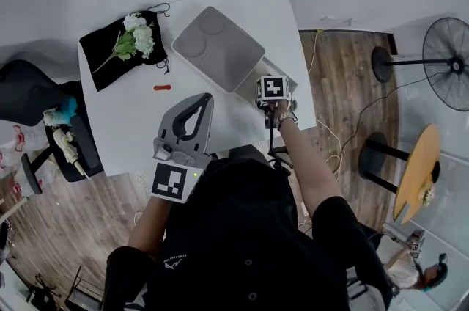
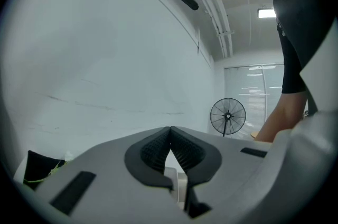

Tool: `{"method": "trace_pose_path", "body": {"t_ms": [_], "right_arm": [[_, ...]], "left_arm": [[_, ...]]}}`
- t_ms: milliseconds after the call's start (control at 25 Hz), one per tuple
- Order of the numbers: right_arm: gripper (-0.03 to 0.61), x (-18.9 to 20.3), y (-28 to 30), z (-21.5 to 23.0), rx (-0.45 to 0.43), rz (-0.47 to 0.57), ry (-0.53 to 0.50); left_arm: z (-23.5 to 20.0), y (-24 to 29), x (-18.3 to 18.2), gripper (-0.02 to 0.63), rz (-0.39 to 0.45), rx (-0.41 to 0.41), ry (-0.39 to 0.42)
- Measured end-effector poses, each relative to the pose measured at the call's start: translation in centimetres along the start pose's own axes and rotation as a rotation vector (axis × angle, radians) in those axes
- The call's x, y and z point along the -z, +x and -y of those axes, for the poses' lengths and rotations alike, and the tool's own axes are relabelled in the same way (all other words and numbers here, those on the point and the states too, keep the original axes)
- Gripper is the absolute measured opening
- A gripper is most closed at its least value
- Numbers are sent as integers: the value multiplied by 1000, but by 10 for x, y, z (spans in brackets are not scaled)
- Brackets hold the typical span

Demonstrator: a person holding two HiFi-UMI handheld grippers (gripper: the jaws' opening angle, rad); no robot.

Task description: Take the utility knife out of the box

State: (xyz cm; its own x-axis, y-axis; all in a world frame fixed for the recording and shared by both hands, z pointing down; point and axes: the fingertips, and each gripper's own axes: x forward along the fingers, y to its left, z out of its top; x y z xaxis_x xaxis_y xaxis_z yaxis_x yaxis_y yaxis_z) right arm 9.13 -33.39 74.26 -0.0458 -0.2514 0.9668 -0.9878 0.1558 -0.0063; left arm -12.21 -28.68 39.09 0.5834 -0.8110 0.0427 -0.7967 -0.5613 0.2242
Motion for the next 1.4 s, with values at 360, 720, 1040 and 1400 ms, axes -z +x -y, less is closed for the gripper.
{"method": "trace_pose_path", "body": {"t_ms": [360, 720, 1040, 1400], "right_arm": [[70, 2, -1, -4, -60, -1, 60], [63, 3, -7, -12, -115, 20, 55], [63, -15, -35, -13, -170, 138, 24], [63, -27, -72, -8, -237, 265, 31]], "left_arm": [[-4, -7, -2, 5, 12, -17, 2], [0, -11, -4, 5, 18, -13, 15], [20, -8, -4, 5, 26, 14, 18], [43, -3, 2, 5, 21, 27, 29]]}}
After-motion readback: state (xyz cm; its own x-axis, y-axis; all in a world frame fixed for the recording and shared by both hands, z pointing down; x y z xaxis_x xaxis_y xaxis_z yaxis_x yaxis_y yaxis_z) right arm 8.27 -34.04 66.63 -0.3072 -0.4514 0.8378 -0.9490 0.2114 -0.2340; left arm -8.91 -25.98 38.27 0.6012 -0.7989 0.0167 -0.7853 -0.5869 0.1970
